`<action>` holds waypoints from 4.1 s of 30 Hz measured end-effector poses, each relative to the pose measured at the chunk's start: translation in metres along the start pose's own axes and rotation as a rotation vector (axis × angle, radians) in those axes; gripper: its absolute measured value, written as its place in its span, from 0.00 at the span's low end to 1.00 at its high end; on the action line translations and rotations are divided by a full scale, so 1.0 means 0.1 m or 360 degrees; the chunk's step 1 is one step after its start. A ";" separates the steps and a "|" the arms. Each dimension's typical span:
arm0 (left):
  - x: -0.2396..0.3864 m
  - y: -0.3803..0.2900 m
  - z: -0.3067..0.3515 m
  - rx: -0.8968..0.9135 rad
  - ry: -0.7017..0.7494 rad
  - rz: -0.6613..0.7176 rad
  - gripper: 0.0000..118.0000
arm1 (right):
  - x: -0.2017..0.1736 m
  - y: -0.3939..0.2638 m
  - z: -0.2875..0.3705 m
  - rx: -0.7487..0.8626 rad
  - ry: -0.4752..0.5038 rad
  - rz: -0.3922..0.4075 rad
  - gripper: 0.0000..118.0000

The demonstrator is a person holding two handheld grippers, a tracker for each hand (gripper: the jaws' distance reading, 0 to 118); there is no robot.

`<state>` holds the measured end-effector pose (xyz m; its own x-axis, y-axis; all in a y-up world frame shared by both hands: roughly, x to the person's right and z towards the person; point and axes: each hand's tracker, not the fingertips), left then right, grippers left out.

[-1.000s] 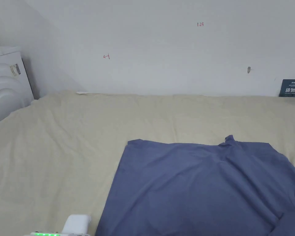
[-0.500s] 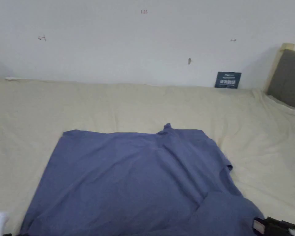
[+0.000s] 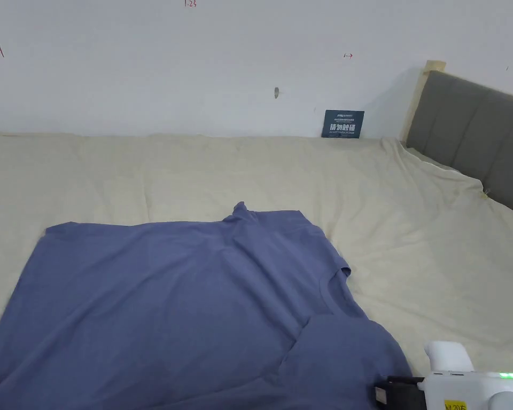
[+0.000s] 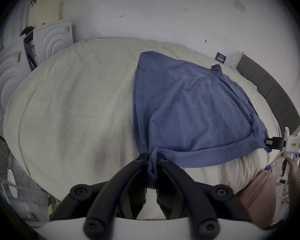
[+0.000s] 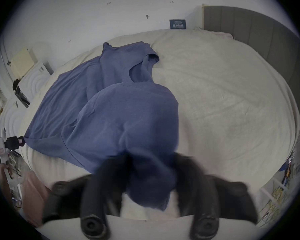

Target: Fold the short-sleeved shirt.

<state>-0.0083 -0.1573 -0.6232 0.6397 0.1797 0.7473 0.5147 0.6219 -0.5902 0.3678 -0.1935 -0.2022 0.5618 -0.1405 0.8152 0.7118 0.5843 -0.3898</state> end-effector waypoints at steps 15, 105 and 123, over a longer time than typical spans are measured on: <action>-0.10 0.03 0.31 0.0120 -0.0085 0.0095 0.07 | 0.03 -0.10 0.65 0.0173 0.0182 -0.0014 0.02; 0.01 1.28 -1.12 -0.0212 0.0183 -0.0366 0.04 | -0.44 0.90 0.46 0.0509 0.0278 -0.0073 0.00; -0.04 1.27 -1.20 -0.0281 0.0175 -0.0266 0.04 | -0.28 1.52 -1.07 -0.0274 -0.0115 0.0165 0.38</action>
<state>0.1233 -0.1708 -0.7378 0.5908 -0.0044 0.8068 0.7039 0.4916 -0.5127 0.5052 -0.1859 -0.3301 0.6086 -0.0253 0.7931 0.7166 0.4465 -0.5358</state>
